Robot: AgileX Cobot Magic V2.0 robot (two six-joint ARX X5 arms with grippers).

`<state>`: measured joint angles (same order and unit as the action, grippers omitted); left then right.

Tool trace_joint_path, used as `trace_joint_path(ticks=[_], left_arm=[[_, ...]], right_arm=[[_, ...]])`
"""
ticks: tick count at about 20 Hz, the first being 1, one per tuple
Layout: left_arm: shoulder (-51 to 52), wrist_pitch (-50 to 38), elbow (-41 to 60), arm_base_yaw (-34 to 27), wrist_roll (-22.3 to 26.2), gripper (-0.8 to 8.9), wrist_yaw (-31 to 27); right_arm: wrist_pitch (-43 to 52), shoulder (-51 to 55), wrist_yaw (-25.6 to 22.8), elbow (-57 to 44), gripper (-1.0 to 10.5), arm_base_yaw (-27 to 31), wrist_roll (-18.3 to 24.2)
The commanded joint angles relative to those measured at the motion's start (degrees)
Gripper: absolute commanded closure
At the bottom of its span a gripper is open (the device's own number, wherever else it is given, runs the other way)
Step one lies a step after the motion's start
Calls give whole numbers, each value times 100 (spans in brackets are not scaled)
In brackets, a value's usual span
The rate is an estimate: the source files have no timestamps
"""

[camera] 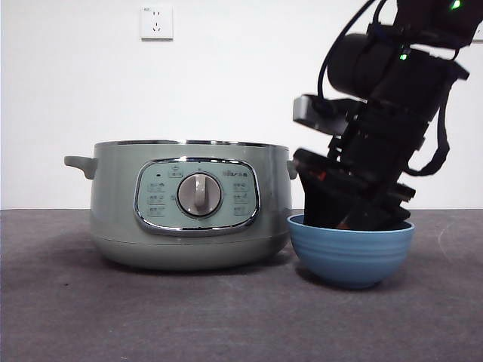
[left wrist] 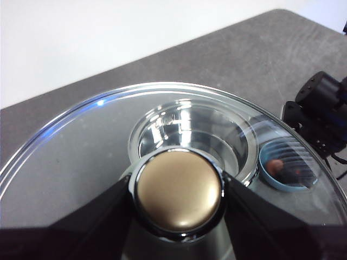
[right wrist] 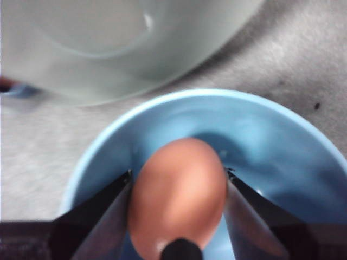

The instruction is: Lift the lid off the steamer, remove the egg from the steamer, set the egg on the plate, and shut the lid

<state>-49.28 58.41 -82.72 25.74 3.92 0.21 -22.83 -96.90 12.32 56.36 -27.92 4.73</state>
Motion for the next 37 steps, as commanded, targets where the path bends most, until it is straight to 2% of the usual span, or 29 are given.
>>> trace_joint_path(ticks=[1, 5, 6, 8, 10, 15, 18, 22, 23, 25, 27, 31, 37], left_arm=[[57, -251, -98, 4, 37, 822, 15], [57, -258, -98, 4, 39, 822, 20], [57, -258, -98, 4, 44, 822, 20], [57, -258, -98, 4, 44, 822, 20], [57, -258, -98, 4, 46, 822, 22], [55, -256, -98, 4, 44, 822, 31], [48, -267, -98, 4, 44, 822, 31], [-63, -407, -98, 7, 44, 822, 68], [-133, -498, -98, 7, 44, 822, 227], [-310, -734, -98, 7, 44, 822, 485], [-564, -953, -92, 11, 44, 822, 487], [-1283, -1488, -90, 17, 61, 822, 905], [-2409, -2518, 131, 94, 63, 822, 927]], right_arm=[[81, -129, -74, -46, 963, -4, -17], [90, -179, -68, -46, 937, -28, -17], [90, -179, -46, -44, 869, -44, -22], [63, -179, -46, -44, 614, -68, -20], [74, -177, -44, -39, 531, -116, -20], [63, -26, -48, -26, 531, -118, -20], [31, 428, -48, -15, 531, -118, -22], [-245, 1561, -90, -2, 532, -116, -28], [-313, 1945, -94, -2, 532, -116, -42], [-382, 2610, -96, 2, 532, -116, -162], [-435, 3261, -94, 7, 532, -116, -293], [-579, 4461, -96, 7, 532, -116, -551], [-879, 5595, -232, 7, 532, -116, -776]])
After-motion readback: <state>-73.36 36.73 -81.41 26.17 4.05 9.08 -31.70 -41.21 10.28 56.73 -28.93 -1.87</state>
